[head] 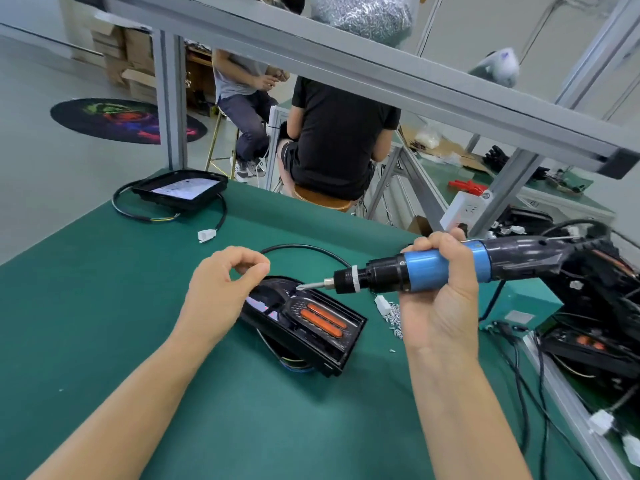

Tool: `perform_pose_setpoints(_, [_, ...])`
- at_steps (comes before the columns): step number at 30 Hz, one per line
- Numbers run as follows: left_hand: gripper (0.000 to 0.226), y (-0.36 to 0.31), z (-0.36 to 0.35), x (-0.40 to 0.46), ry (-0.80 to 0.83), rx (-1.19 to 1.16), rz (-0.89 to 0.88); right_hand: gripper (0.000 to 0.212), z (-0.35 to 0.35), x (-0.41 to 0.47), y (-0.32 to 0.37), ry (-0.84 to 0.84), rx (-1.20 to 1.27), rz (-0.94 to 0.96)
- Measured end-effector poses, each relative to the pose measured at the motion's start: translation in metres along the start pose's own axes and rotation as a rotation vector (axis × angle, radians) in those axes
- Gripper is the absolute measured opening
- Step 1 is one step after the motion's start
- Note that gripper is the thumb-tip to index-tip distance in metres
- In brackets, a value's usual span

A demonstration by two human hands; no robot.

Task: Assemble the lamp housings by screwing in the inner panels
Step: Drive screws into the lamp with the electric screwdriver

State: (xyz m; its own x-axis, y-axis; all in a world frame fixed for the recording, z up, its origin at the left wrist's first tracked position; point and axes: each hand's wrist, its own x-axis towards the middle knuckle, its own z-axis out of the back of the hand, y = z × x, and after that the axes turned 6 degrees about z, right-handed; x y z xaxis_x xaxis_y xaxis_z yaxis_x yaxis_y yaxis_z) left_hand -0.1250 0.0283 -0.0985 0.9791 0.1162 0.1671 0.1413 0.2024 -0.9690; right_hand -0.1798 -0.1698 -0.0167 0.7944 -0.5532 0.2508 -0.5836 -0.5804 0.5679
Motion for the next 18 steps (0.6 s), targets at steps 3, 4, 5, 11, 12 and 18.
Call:
perform_pose_setpoints(3, [0.018, 0.017, 0.001, -0.003, -0.030, 0.129, 0.000, 0.024, -0.001, -0.001, -0.016, 0.019, -0.056, -0.035])
perform_pose_setpoints(4, [0.019, 0.021, 0.001, -0.004, -0.016, 0.138, 0.001, 0.024, -0.002, -0.002, -0.021, 0.027, -0.074, -0.044])
perform_pose_setpoints(5, [0.020, 0.024, 0.000, -0.005, 0.003, 0.141, -0.005, 0.024, -0.002, -0.003, -0.026, 0.039, -0.098, -0.048])
perform_pose_setpoints(11, [0.022, 0.035, 0.010, -0.002, 0.160, 0.198, -0.047, 0.031, -0.002, -0.013, -0.051, 0.133, -0.234, -0.048])
perform_pose_setpoints(12, [0.022, 0.036, 0.012, -0.001, 0.192, 0.222, -0.051, 0.032, -0.003, -0.014, -0.054, 0.147, -0.246, -0.054])
perform_pose_setpoints(18, [0.021, 0.035, 0.014, 0.001, 0.225, 0.298, -0.054, 0.036, -0.003, -0.017, -0.064, 0.217, -0.318, -0.074])
